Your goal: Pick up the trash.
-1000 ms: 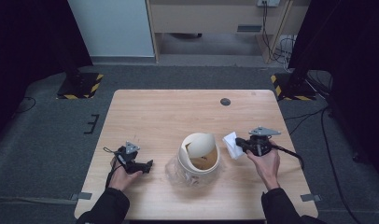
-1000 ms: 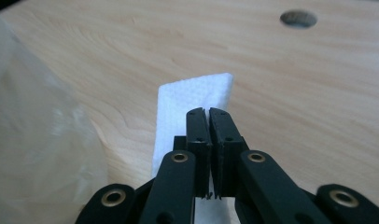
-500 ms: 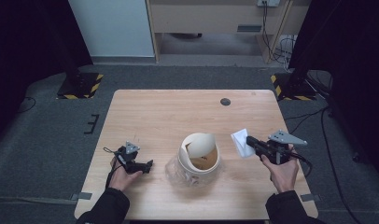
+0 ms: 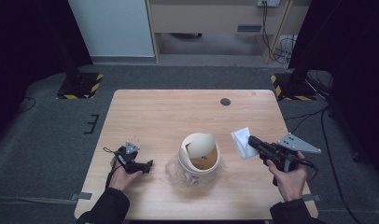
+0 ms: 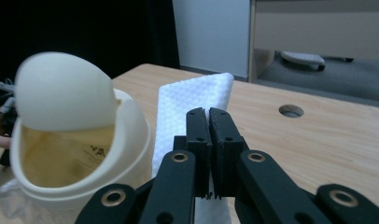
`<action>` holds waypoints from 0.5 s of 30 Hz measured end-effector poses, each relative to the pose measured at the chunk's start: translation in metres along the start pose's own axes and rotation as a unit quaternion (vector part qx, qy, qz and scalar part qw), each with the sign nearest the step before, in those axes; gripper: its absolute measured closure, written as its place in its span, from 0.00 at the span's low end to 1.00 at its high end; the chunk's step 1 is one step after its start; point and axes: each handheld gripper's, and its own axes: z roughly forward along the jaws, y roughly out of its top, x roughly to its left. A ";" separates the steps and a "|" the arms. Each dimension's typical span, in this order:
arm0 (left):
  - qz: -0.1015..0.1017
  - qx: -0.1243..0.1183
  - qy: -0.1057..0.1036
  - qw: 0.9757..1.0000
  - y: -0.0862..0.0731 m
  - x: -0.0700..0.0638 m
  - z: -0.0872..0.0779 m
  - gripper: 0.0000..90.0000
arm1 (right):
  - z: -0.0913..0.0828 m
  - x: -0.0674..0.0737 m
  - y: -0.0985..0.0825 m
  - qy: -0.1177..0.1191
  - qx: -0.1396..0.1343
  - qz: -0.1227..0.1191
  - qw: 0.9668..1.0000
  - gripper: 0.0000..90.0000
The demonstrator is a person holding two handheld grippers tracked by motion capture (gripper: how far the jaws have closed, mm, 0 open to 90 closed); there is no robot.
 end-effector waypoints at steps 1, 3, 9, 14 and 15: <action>0.000 0.000 0.000 1.000 0.000 0.000 0.000 0.00 | -0.002 0.002 0.002 0.003 -0.003 0.000 1.000 0.97; 0.000 0.000 0.000 1.000 0.000 0.000 0.000 0.00 | -0.008 0.010 0.005 0.012 -0.012 -0.002 1.000 0.97; 0.000 0.000 0.000 1.000 0.000 0.000 0.000 0.00 | -0.011 0.020 0.007 0.026 -0.020 -0.007 0.999 0.97; 0.000 0.000 0.000 1.000 0.000 0.000 0.000 0.00 | -0.010 0.027 0.008 0.041 -0.023 -0.005 0.999 0.97; 0.000 0.000 0.000 1.000 0.000 0.000 0.000 0.00 | -0.009 0.030 0.008 0.045 -0.023 -0.007 0.999 0.97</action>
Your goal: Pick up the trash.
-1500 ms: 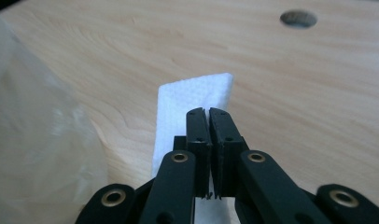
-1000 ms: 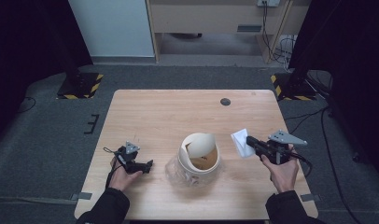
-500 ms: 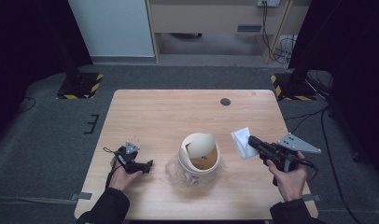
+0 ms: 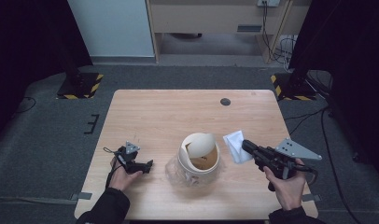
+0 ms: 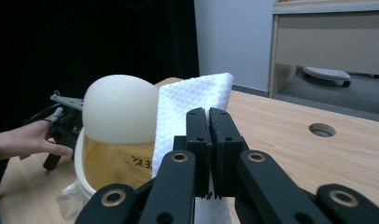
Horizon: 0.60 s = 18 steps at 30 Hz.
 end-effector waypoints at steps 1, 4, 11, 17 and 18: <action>0.000 0.000 0.000 1.000 0.000 0.000 0.000 0.00 | 0.001 0.001 0.000 0.002 0.000 0.000 1.000 0.97; 0.000 0.000 0.000 1.000 0.000 0.000 0.000 0.00 | 0.003 0.005 -0.001 0.008 0.004 -0.001 1.000 0.97; -0.001 0.000 -0.002 1.000 0.000 0.000 0.000 0.00 | 0.006 0.015 -0.002 0.031 0.005 0.002 1.000 0.97; 0.000 0.000 -0.002 1.000 0.000 0.000 0.000 0.00 | 0.009 0.019 -0.006 0.040 0.013 0.000 0.999 0.97; 0.000 0.000 -0.002 1.000 0.000 0.000 0.000 0.00 | 0.009 0.020 -0.006 0.042 0.014 0.001 0.999 0.97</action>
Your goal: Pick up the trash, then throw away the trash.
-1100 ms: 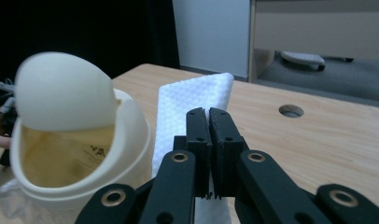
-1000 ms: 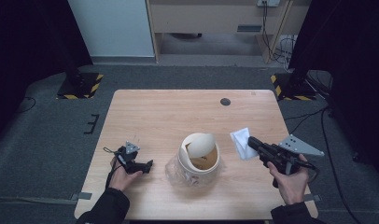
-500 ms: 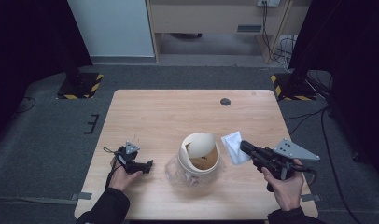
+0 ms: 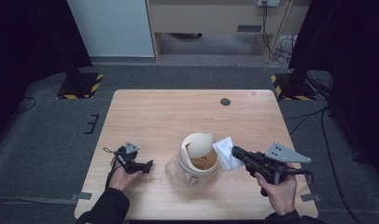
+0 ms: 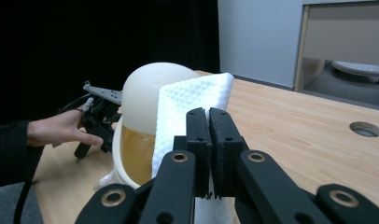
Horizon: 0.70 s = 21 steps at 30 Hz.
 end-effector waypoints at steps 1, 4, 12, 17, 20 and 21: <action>0.000 0.000 0.000 1.000 0.000 0.000 0.000 0.00 | 0.000 0.000 0.000 0.002 0.000 0.000 1.000 0.97; 0.000 0.000 0.000 1.000 0.000 0.000 0.000 0.00 | 0.002 0.002 -0.002 0.008 0.002 0.002 1.000 0.97; 0.000 0.000 0.001 1.000 0.000 0.000 0.000 0.00 | 0.011 0.012 -0.002 0.024 0.008 -0.005 1.000 0.97; 0.000 0.000 0.001 1.000 0.000 0.000 0.000 0.00 | 0.020 0.017 -0.008 0.035 0.022 -0.004 0.999 0.97; 0.000 0.000 0.001 1.000 0.000 0.000 0.000 0.00 | 0.025 0.018 -0.011 0.035 0.028 -0.007 0.999 0.97; 0.000 0.000 0.001 1.000 0.000 0.000 0.000 0.00 | 0.027 0.018 -0.012 0.035 0.031 -0.007 0.999 0.97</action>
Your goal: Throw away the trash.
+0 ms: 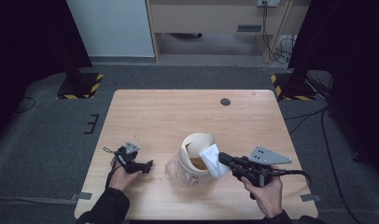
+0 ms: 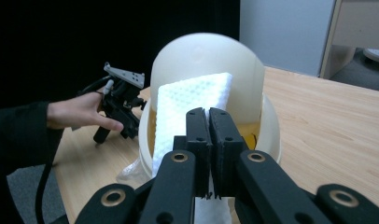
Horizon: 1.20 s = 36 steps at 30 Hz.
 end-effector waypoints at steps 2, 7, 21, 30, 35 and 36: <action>0.000 0.000 0.001 1.000 0.000 0.000 0.000 0.00 | 0.002 0.000 -0.001 0.000 0.002 0.000 1.000 0.97; 0.001 0.000 0.001 1.000 0.000 0.000 0.000 0.00 | 0.012 0.001 -0.007 -0.006 0.009 -0.005 1.000 0.97; 0.000 0.000 0.001 1.000 0.000 -0.001 0.000 0.00 | 0.032 -0.001 -0.017 -0.022 0.033 -0.014 0.999 0.97; 0.001 0.000 0.000 1.000 0.000 -0.001 0.000 0.00 | 0.041 -0.002 -0.015 -0.031 0.046 -0.015 0.998 0.97; 0.001 0.000 0.000 1.000 0.000 -0.001 0.000 0.00 | 0.048 -0.002 -0.015 -0.034 0.062 -0.020 0.997 0.97; 0.001 0.000 0.000 1.000 0.000 -0.001 0.000 0.00 | 0.049 -0.003 -0.015 -0.035 0.065 -0.018 0.997 0.97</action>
